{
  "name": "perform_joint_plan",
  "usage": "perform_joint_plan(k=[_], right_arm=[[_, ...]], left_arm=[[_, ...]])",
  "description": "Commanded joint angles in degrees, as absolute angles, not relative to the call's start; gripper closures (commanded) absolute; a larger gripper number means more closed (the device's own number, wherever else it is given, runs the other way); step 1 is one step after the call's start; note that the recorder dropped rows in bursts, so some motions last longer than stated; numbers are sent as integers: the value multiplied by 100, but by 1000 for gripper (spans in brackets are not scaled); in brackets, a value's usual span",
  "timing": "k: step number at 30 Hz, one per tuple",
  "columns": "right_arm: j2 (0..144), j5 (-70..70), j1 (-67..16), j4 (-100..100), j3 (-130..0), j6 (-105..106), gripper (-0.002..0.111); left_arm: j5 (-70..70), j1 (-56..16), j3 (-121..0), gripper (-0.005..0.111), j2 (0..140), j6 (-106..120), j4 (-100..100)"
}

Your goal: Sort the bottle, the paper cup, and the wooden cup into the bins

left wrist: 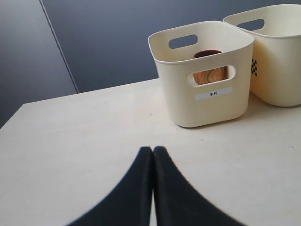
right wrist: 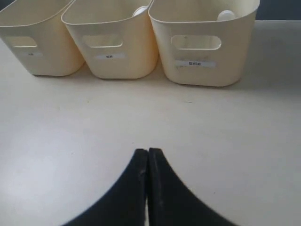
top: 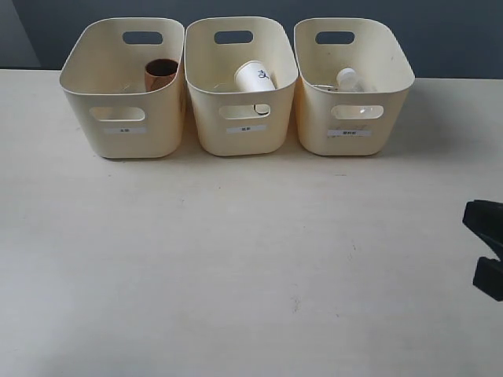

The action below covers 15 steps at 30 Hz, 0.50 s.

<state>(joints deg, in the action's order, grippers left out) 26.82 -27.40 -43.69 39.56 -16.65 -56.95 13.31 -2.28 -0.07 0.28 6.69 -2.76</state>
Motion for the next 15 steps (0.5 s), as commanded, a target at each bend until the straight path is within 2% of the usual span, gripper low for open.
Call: perform_joint_plan(k=[1, 7, 15], right_arm=[[2647, -2241, -4344, 4060, -1373, -5741, 109], [2647, -1812, -4344, 3562, -1154, -5509, 109], [2647, -1400, -4330, 2379, -1121, -4192, 109]], left_arm=[[1326, -247, 0, 107, 0, 658, -261], [1326, -247, 0, 107, 0, 658, -261], [1326, -247, 0, 107, 0, 658, -261]])
